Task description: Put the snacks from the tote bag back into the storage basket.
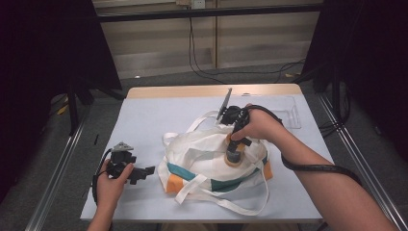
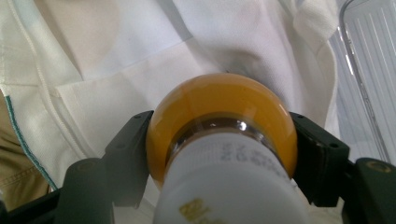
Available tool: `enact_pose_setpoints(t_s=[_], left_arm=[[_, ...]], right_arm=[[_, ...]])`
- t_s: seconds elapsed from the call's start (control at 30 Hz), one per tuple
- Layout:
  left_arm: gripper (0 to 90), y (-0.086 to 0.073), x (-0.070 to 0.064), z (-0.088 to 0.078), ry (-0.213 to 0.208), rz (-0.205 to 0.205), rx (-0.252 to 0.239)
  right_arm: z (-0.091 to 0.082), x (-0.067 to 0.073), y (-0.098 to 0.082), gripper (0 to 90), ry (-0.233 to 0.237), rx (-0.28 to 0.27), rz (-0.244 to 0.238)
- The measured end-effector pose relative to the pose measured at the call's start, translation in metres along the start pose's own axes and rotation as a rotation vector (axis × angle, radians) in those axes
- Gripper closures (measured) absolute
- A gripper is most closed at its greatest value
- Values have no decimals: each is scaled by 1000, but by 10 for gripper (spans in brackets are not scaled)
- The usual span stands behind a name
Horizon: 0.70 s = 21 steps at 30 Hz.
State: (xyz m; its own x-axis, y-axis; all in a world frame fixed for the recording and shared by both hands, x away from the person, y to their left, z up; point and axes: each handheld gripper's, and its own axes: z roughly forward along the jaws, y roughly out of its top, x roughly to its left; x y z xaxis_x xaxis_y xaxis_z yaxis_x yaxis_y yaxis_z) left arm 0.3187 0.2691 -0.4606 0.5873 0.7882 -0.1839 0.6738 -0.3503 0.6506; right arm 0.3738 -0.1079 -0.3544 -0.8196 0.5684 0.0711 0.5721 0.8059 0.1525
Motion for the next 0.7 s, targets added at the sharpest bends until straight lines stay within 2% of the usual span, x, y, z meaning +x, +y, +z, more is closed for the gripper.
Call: enact_pose_setpoints(t_s=[0.3, 0.37, 0.43, 0.7], left_arm=[[52, 0, -2, 1, -2, -9, -10], [52, 0, -1, 0, -3, 1, 1], [51, 0, -2, -1, -5, -8, -13], [51, 0, -2, 0, -2, -9, -20]], right_arm=[[-9, -2, 3, 304, 9, 18, -14], [-11, -1, 3, 304, 12, 19, -7], [-14, -1, 5, 304, 15, 25, -8], [-24, 1, 10, 304, 26, 33, -14]])
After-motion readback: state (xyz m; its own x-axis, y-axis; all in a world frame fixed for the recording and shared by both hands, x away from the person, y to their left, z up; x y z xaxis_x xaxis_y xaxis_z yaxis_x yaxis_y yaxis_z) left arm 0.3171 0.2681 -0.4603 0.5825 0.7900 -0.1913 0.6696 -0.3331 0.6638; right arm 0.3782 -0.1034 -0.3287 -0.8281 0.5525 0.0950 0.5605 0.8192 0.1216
